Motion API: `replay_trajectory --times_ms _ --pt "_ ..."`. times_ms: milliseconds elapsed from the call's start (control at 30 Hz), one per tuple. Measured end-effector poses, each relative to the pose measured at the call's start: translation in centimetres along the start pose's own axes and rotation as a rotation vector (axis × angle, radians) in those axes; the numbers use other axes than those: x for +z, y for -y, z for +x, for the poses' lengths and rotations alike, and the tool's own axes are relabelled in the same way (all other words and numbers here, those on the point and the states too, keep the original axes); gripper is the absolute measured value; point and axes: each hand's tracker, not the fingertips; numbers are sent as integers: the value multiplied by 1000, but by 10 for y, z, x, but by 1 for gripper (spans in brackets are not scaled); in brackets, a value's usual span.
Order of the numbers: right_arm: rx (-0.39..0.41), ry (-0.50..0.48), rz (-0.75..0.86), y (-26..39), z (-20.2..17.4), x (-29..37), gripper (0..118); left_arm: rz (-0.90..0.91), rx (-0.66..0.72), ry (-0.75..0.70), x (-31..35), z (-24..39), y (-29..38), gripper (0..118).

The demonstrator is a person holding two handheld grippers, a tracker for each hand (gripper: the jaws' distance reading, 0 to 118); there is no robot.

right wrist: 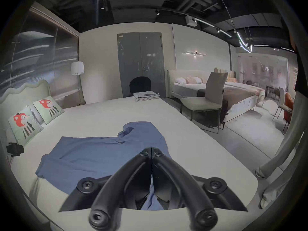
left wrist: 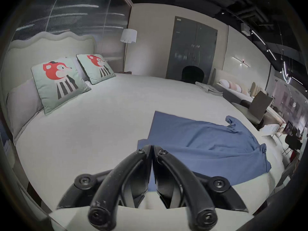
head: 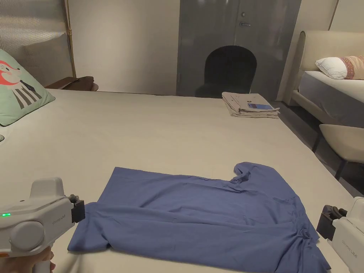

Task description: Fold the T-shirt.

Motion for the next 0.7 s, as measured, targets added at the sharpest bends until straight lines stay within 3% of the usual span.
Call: replay_trajectory --times_ms 33,67,100,133,167,200,367,400,433,467,633,667,700 --pt "4 -5 -5 4 0 -4 0 -25 -1 -4 -4 -2 2 5" --pt "6 -2 -13 6 0 -5 0 -52 4 -12 -9 -4 5 18" --pt "7 -3 -21 8 0 -7 0 -87 8 -15 -14 -6 8 42" --pt "7 -5 -27 10 0 -8 0 -121 13 -16 -21 -9 11 79" --pt "10 -8 -36 11 0 -7 0 -155 24 -12 -29 -12 15 101" --pt "13 -5 -43 14 0 -8 0 -185 36 -9 -36 -15 20 110" --pt "20 2 -87 28 4 -19 0 -272 31 -35 -65 -21 39 107" --pt "21 5 -97 30 5 -21 0 -290 27 -43 -71 -21 42 100" --pt "19 9 -105 33 7 -23 0 -301 23 -42 -75 -21 45 81" --pt "17 12 -116 37 8 -26 0 -315 15 -49 -79 -19 48 71" --pt "15 30 -181 49 12 -40 2 -318 -28 -75 -85 -9 54 54" --pt "13 36 -204 51 13 -43 14 -314 -34 -62 -83 -7 52 42" --pt "5 32 -243 51 14 -45 44 -308 -40 -65 -82 -4 50 23"
